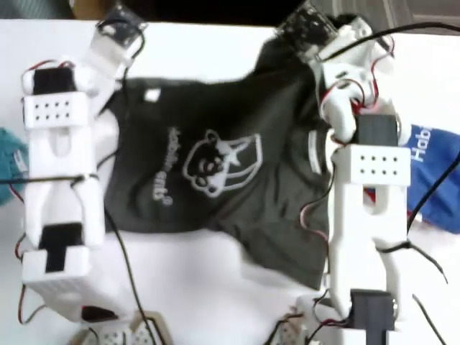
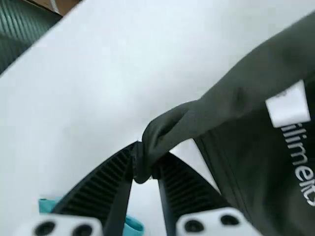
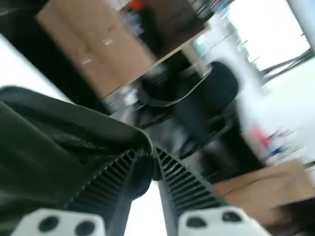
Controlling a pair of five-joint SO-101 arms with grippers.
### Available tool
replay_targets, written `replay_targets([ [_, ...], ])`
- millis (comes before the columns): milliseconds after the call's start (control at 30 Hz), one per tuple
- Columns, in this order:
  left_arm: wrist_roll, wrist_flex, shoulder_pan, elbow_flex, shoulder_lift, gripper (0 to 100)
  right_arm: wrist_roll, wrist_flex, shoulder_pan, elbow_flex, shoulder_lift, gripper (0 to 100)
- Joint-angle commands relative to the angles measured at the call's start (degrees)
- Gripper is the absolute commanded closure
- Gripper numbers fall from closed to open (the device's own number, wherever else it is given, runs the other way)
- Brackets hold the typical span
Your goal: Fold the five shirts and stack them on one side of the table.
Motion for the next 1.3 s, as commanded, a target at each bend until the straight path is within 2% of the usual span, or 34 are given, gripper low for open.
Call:
replay_targets([
  [0,-0.26,3.34,0.44,-0.22,0.18,97,-5.8,10.07,0.48,-0.7,-0.22,97.8],
  [133,-1.32,7.65,0.44,-0.22,0.0,97,-11.25,18.86,0.66,-0.7,-1.01,97.8],
  [333,-5.54,18.2,1.14,0.04,0.0,97,-12.4,30.46,0.31,-0.18,-6.55,97.8],
  [600,-5.98,26.55,0.97,0.22,0.18,97,-11.87,32.57,1.45,13.36,-15.87,97.8],
  [933,-8.62,27.25,0.88,12.0,0.0,97,-9.32,32.31,1.63,33.58,-35.21,97.8],
  [1167,-8.44,27.34,0.62,13.49,-1.41,97,-7.82,32.75,1.63,42.37,-48.22,97.8],
  [1267,-8.44,27.43,0.62,13.76,-4.13,97,-7.82,36.09,1.63,43.87,-52.0,97.8],
])
